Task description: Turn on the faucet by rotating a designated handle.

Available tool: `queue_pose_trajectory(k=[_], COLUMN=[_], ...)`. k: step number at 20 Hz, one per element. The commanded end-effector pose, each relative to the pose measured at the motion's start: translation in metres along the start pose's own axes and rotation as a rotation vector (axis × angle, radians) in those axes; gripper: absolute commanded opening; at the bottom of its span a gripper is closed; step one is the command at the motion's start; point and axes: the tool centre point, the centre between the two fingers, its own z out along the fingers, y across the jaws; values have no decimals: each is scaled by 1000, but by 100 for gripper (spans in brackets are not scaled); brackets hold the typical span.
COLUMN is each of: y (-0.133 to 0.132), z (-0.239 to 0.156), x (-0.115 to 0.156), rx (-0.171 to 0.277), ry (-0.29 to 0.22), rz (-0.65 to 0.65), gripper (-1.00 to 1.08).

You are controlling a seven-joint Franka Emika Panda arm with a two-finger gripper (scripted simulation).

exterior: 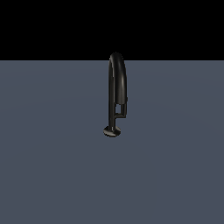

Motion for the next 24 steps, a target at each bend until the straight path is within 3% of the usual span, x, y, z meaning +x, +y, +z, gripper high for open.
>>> queue_pose_trajectory(k=[1, 13, 24], y=[0, -1, -2], z=[0, 3, 15], x=[0, 19, 71], rx=[0, 42, 156], ry=[0, -48, -180], rz=[0, 43, 161], gripper=[-100, -100, -100])
